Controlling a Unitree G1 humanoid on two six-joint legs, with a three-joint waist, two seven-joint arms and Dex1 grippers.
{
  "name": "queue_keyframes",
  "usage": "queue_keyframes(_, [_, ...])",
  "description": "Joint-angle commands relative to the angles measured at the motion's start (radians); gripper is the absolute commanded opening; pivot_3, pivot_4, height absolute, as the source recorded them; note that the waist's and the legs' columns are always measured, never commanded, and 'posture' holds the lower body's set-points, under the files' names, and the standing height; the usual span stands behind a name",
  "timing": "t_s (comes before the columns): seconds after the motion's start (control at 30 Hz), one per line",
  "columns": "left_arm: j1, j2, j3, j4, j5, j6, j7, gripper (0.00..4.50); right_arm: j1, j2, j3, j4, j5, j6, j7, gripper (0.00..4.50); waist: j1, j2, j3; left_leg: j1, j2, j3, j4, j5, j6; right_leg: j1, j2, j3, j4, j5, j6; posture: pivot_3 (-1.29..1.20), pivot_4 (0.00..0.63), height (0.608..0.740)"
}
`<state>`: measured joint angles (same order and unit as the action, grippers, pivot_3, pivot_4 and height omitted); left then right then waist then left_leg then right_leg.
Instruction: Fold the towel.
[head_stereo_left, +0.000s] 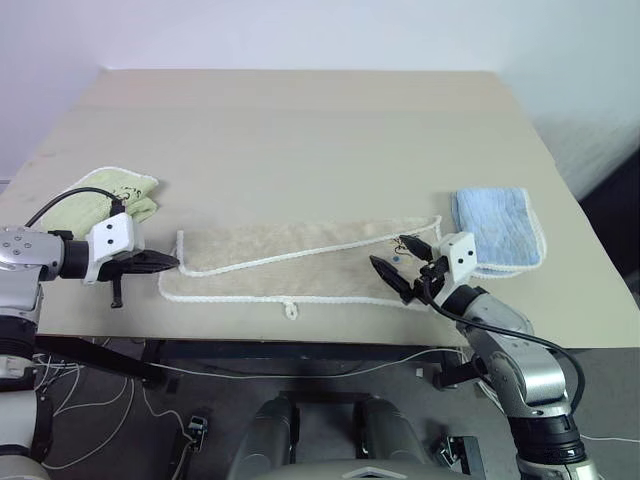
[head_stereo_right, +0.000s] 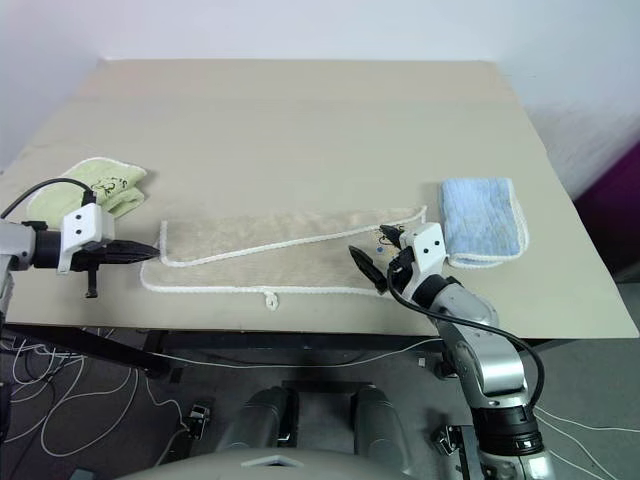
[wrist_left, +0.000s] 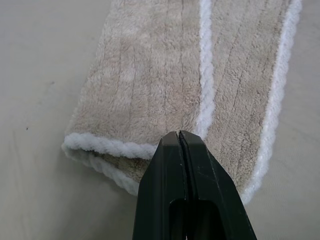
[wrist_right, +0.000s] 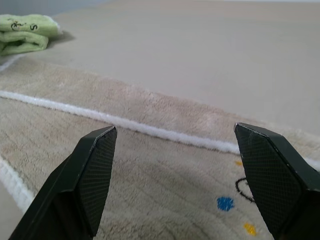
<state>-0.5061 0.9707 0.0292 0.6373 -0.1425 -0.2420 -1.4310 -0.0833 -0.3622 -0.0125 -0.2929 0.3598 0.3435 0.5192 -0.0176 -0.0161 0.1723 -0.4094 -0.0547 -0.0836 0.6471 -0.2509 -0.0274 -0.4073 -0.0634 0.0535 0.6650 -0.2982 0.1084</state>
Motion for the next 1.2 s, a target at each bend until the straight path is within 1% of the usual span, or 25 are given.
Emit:
queue_keyframes(0.03, [0.005,0.026,0.025,-0.034,-0.018,0.037,0.005,0.04,-0.004,0.002,-0.013,-0.043,0.014,-0.007,0.002,3.92,0.0,0.0,0.0,0.0,0.0,0.0,0.0,0.0,0.0,0.0,0.0,0.0,0.0,0.0,0.0,0.0,0.15,0.74])
queue_keyframes(0.07, [0.004,0.025,0.024,-0.037,-0.023,0.046,-0.007,0.04,-0.002,0.002,-0.013,-0.041,0.014,-0.009,0.003,3.92,0.0,0.0,0.0,0.0,0.0,0.0,0.0,0.0,0.0,0.0,0.0,0.0,0.0,0.0,0.0,0.0,0.15,0.74])
queue_keyframes(0.17, [-0.008,0.021,0.018,-0.043,-0.04,0.06,-0.054,0.62,-0.004,0.003,-0.013,-0.034,0.012,-0.012,0.003,3.92,0.0,0.0,0.0,0.0,0.0,0.0,0.0,0.0,0.0,0.0,0.0,0.0,0.0,0.0,0.0,0.0,0.15,0.74])
queue_keyframes(0.33, [-0.032,0.01,-0.019,-0.016,0.007,-0.047,-0.063,2.3,0.003,0.005,-0.016,-0.029,0.01,-0.019,0.001,3.92,0.001,0.0,0.0,0.0,0.0,0.0,0.0,0.0,0.0,0.0,0.0,0.0,0.0,0.0,0.0,0.0,0.15,0.74])
queue_keyframes(0.37, [-0.04,0.006,-0.032,-0.001,0.022,-0.077,-0.06,2.57,0.005,0.006,-0.016,-0.032,0.009,-0.019,-0.001,3.92,0.001,0.0,0.0,0.0,0.0,0.0,0.0,0.0,0.0,0.0,0.0,0.0,0.0,0.0,0.0,0.0,0.15,0.74])
queue_keyframes(0.77, [-0.131,-0.04,-0.127,0.166,0.133,-0.239,-0.041,2.57,-0.003,0.007,-0.03,-0.042,0.011,-0.017,-0.028,3.92,-0.001,0.0,0.0,0.0,0.0,0.0,0.0,0.0,0.0,0.0,0.001,0.0,0.0,0.0,0.0,0.0,0.15,0.74])
queue_keyframes(0.93, [-0.179,-0.07,-0.154,0.243,0.182,-0.308,0.013,2.57,-0.021,0.009,-0.025,-0.037,0.008,-0.015,-0.038,3.92,0.002,0.0,0.0,0.0,0.0,0.0,0.001,0.0,0.0,0.0,0.0,0.0,0.0,0.0,0.0,0.0,0.15,0.74])
queue_keyframes(1.03, [-0.209,-0.099,-0.138,0.277,0.162,-0.29,0.023,1.97,-0.018,0.008,-0.026,-0.037,0.008,-0.019,-0.039,3.92,0.004,0.0,0.0,0.0,-0.001,0.0,0.001,0.0,0.0,0.001,0.0,0.0,0.0,0.0,0.0,0.0,0.15,0.74])
queue_keyframes(1.1, [-0.214,-0.101,-0.137,0.288,0.159,-0.293,0.014,1.38,-0.013,0.006,-0.029,-0.039,0.009,-0.021,-0.038,3.92,0.002,0.0,0.0,0.0,-0.001,0.0,0.001,0.0,0.0,0.001,0.0,0.0,0.0,0.0,0.0,0.0,0.15,0.74])
queue_keyframes(1.2, [-0.217,-0.097,-0.135,0.305,0.161,-0.302,0.008,0.28,-0.004,0.004,-0.032,-0.04,0.008,-0.026,-0.038,3.92,0.0,0.0,0.0,0.0,-0.001,0.0,0.001,0.0,0.0,0.0,0.001,0.0,0.001,0.0,0.0,0.0,0.15,0.74])
